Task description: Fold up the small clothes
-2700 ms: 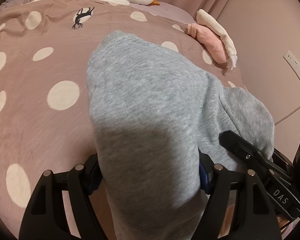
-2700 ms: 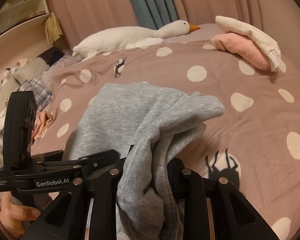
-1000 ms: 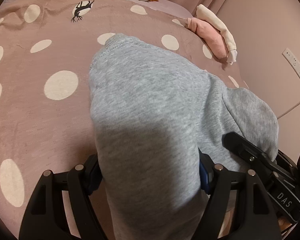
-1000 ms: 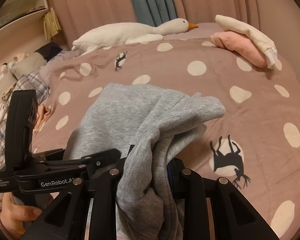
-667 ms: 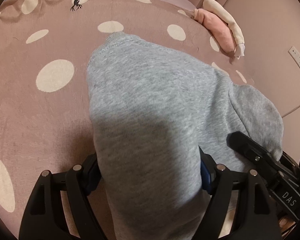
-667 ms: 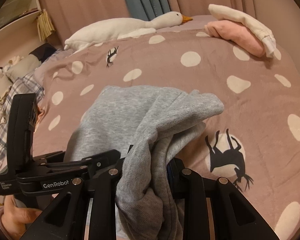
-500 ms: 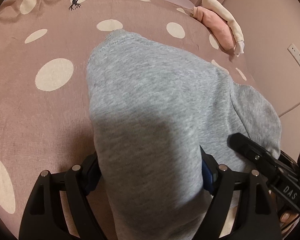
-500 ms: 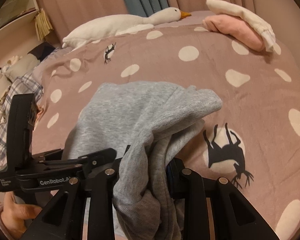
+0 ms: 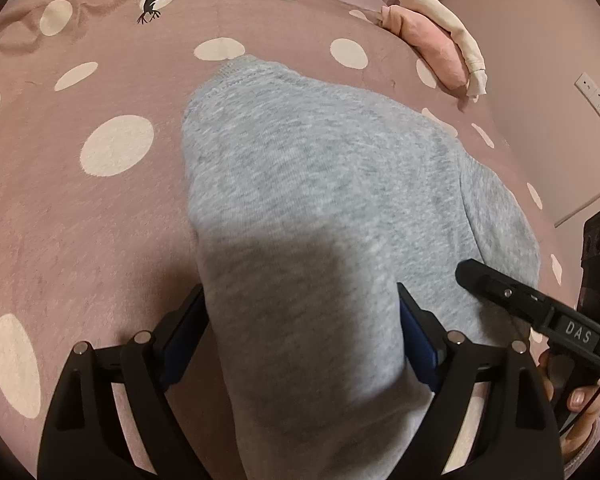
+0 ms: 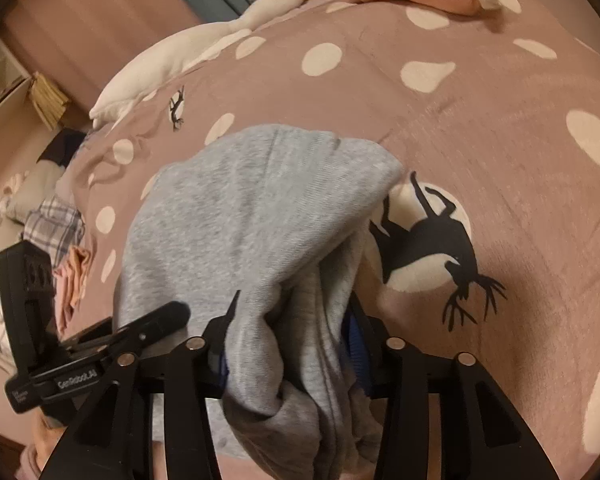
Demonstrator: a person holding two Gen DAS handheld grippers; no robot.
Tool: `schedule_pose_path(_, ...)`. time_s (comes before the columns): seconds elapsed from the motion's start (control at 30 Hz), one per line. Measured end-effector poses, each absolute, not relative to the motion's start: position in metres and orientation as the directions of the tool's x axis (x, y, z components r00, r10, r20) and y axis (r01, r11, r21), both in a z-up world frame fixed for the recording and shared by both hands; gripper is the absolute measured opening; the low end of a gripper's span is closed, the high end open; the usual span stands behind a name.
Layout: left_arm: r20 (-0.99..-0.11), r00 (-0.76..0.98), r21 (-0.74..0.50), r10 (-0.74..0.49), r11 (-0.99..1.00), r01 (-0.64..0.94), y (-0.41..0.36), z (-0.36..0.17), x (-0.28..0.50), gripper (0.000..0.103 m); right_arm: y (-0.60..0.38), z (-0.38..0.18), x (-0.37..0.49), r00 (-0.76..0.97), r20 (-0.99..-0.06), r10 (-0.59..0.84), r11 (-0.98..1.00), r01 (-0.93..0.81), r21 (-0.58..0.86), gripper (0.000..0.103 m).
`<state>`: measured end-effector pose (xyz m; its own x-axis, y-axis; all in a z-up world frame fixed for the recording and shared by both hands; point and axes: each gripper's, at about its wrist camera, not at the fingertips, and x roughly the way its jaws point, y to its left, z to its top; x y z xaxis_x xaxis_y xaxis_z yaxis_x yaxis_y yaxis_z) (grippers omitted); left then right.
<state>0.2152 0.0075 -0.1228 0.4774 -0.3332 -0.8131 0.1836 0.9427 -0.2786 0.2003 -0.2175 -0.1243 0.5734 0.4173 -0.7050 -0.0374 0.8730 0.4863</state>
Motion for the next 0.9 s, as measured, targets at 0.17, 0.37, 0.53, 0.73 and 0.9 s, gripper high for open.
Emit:
schedule_pose_path(0.17, -0.814, 0.482, -0.269, -0.324, 0.946, 0.181, 0.009, -0.122, 0.207, 0.090, -0.222, -0.123, 0.195, 0.579, -0.703, 0.412, 0.872, -0.027, 0.488, 0.050)
schedule_pose_path(0.37, -0.816, 0.489, -0.249, -0.308, 0.951, 0.184, 0.011, -0.119, 0.195, 0.090, -0.224, -0.115, 0.189, 0.597, -0.699, 0.393, 0.884, -0.038, 0.465, 0.050)
schedule_pose_path(0.53, -0.818, 0.494, -0.233, -0.295, 0.955, 0.184, 0.012, -0.118, 0.184, 0.090, -0.221, -0.104, 0.183, 0.619, -0.675, 0.402, 0.887, -0.080, 0.455, 0.050)
schedule_pose_path(0.73, -0.821, 0.495, -0.221, -0.283, 0.958, 0.181, 0.011, -0.119, 0.175, 0.090, -0.211, -0.100, 0.175, 0.618, -0.672, 0.408, 0.896, -0.128, 0.426, 0.051)
schedule_pose_path(0.9, -0.825, 0.490, -0.223, -0.281, 0.959, 0.174, 0.013, -0.121, 0.172, 0.090, -0.207, -0.112, 0.179, 0.596, -0.728, 0.339, 0.929, -0.091, 0.359, 0.051)
